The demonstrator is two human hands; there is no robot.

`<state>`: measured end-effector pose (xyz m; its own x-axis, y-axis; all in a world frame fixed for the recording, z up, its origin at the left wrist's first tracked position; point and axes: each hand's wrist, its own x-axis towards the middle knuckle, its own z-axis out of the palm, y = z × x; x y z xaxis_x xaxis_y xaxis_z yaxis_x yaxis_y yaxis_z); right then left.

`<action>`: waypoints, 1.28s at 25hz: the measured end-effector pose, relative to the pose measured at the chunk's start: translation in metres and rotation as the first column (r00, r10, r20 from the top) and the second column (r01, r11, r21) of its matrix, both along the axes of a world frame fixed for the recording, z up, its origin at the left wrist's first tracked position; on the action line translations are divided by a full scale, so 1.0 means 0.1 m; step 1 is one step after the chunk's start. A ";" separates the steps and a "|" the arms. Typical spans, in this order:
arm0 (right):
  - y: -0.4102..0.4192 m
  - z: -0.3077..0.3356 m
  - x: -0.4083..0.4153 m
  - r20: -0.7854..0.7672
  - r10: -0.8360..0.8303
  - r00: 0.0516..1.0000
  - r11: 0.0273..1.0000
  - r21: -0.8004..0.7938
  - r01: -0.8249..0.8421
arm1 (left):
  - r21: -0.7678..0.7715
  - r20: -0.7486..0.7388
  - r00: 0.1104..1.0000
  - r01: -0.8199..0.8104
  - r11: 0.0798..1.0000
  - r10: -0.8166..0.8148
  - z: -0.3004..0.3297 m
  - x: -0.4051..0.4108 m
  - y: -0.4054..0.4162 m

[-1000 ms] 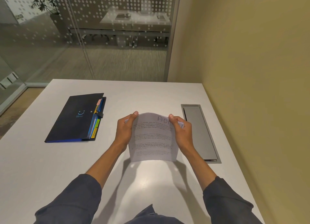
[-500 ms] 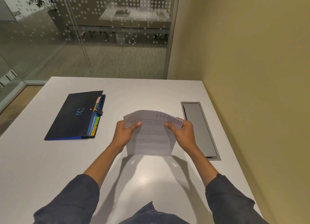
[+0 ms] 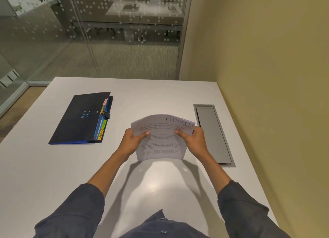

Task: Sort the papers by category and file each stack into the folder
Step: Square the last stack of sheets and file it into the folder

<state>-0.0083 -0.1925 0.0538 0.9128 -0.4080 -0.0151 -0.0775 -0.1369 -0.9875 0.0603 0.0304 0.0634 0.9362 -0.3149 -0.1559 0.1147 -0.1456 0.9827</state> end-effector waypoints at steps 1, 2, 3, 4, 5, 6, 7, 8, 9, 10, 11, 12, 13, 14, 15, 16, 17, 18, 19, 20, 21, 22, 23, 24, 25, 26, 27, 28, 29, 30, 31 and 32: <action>0.00 -0.04 -0.01 -0.037 0.014 0.999 1.000 -0.020 -0.014 | 0.017 -0.017 1.000 0.014 1.000 -0.013 -0.04 -0.01 0.00; 0.00 -0.09 -0.03 -0.064 0.027 0.998 0.999 -0.037 -0.030 | 0.035 -0.029 0.999 0.018 0.999 -0.017 -0.07 -0.01 0.02; -0.01 -0.13 -0.04 -0.077 0.037 0.996 0.998 -0.048 -0.040 | 0.049 -0.028 1.000 0.010 0.999 -0.008 -0.09 -0.01 0.03; -0.03 -0.16 -0.07 -0.077 0.044 0.996 0.998 -0.044 -0.047 | 0.055 -0.023 1.000 -0.019 0.998 0.020 -0.08 0.00 0.04; -0.05 -0.17 -0.09 -0.068 0.051 0.996 0.998 -0.030 -0.053 | 0.042 -0.026 0.997 -0.068 0.997 0.069 -0.07 0.03 0.06; -0.07 -0.19 -0.12 -0.063 0.051 0.997 0.999 -0.012 -0.052 | 0.009 -0.043 0.990 -0.135 0.991 0.135 -0.06 0.06 0.08; -0.09 -0.19 -0.15 -0.066 0.049 0.997 0.999 0.008 -0.049 | -0.029 -0.079 0.974 -0.214 0.976 0.211 -0.05 0.10 0.11; -0.10 -0.21 -0.17 -0.079 0.032 0.996 0.999 0.029 -0.030 | -0.070 -0.128 0.951 -0.293 0.954 0.282 -0.05 0.14 0.15; -0.10 -0.23 -0.19 -0.094 0.006 0.996 0.998 0.067 0.000 | -0.115 -0.184 0.924 -0.359 0.926 0.336 -0.06 0.19 0.18; -0.10 -0.24 -0.20 -0.113 -0.032 0.993 0.990 0.134 0.047 | -0.164 -0.236 0.902 -0.404 0.900 0.362 -0.07 0.21 0.22; -0.10 -0.26 -0.20 -0.141 -0.067 0.988 0.968 0.231 0.098 | -0.209 -0.274 0.887 -0.431 0.878 0.371 -0.09 0.23 0.24; -0.08 -0.27 -0.20 -0.167 -0.080 0.983 0.930 0.343 0.134 | -0.247 -0.309 0.875 -0.452 0.857 0.373 -0.10 0.22 0.25; -0.06 -0.27 -0.19 -0.182 -0.067 0.981 0.882 0.448 0.144 | -0.278 -0.343 0.863 -0.471 0.837 0.372 -0.09 0.21 0.25; -0.02 -0.27 -0.18 -0.183 -0.039 0.982 0.834 0.536 0.133 | -0.306 -0.375 0.851 -0.489 0.817 0.369 -0.07 0.19 0.24; 0.02 -0.26 -0.17 -0.174 -0.006 0.985 0.790 0.603 0.112 | -0.330 -0.401 0.841 -0.503 0.799 0.364 -0.06 0.16 0.22; 0.07 -0.25 -0.15 -0.161 0.022 0.987 0.756 0.649 0.089 | -0.351 -0.422 0.834 -0.512 0.784 0.355 -0.04 0.13 0.18; 0.12 -0.23 -0.15 -0.143 0.048 0.989 0.736 0.674 0.062 | -0.359 -0.437 0.829 -0.517 0.777 0.349 -0.05 0.11 0.15; 0.16 -0.23 -0.14 -0.132 0.055 0.990 0.734 0.677 0.050 | -0.362 -0.451 0.823 -0.522 0.773 0.344 -0.05 0.09 0.12; 0.19 -0.21 -0.13 -0.128 0.050 0.991 0.745 0.666 0.048 | -0.354 -0.462 0.817 -0.526 0.773 0.344 -0.07 0.09 0.11; 0.19 -0.20 -0.12 -0.133 0.036 0.990 0.769 0.637 0.058 | -0.345 -0.471 0.813 -0.527 0.777 0.342 -0.08 0.09 0.12; 0.17 -0.19 -0.11 -0.141 0.015 0.990 0.801 0.594 0.073 | -0.330 -0.475 0.813 -0.520 0.788 0.337 -0.08 0.11 0.15; 0.13 -0.20 -0.11 -0.146 -0.007 0.989 0.843 0.532 0.084 | -0.328 -0.476 0.818 -0.507 0.797 0.324 -0.07 0.15 0.19; 0.09 -0.20 -0.10 -0.151 -0.026 0.988 0.883 0.461 0.093 | -0.332 -0.476 0.824 -0.493 0.804 0.309 -0.04 0.21 0.25; 0.03 -0.20 -0.10 -0.158 -0.046 0.986 0.919 0.381 0.104 | -0.342 -0.478 0.829 -0.480 0.808 0.290 -0.01 0.26 0.30; -0.04 -0.19 -0.11 -0.164 -0.064 0.984 0.946 0.304 0.112 | -0.345 -0.478 0.836 -0.462 0.817 0.271 0.02 0.31 0.36; -0.09 -0.18 -0.11 -0.169 -0.080 0.982 0.963 0.242 0.120 | -0.337 -0.472 0.846 -0.433 0.836 0.248 0.04 0.35 0.42; -0.13 -0.16 -0.11 -0.171 -0.092 0.981 0.974 0.190 0.124 | -0.308 -0.455 0.861 -0.392 0.867 0.227 0.04 0.37 0.47; -0.16 -0.15 -0.12 -0.168 -0.099 0.981 0.982 0.143 0.124 | -0.253 -0.423 0.884 -0.325 0.911 0.198 0.05 0.37 0.50; -0.19 -0.13 -0.12 -0.165 -0.104 0.981 0.987 0.109 0.122 | -0.159 -0.369 0.914 -0.240 0.958 0.168 0.03 0.37 0.51; -0.20 -0.14 -0.13 -0.163 -0.101 0.981 0.990 0.081 0.116 | -0.044 -0.308 0.942 -0.155 0.987 0.134 0.01 0.35 0.50; -0.19 -0.14 -0.13 -0.161 -0.094 0.983 0.993 0.062 0.105 | 0.070 -0.259 0.958 -0.105 0.992 0.120 -0.02 0.33 0.48; -0.17 -0.17 -0.12 -0.162 -0.087 0.983 0.995 0.042 0.095 | 0.151 -0.236 0.964 -0.086 0.985 0.121 -0.05 0.31 0.45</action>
<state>-0.0206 -0.2100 0.0368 0.8558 -0.4848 -0.1803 -0.2451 -0.0732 -0.9667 0.0916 0.0757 0.0587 0.8908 -0.1776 -0.4182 0.3695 -0.2522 0.8943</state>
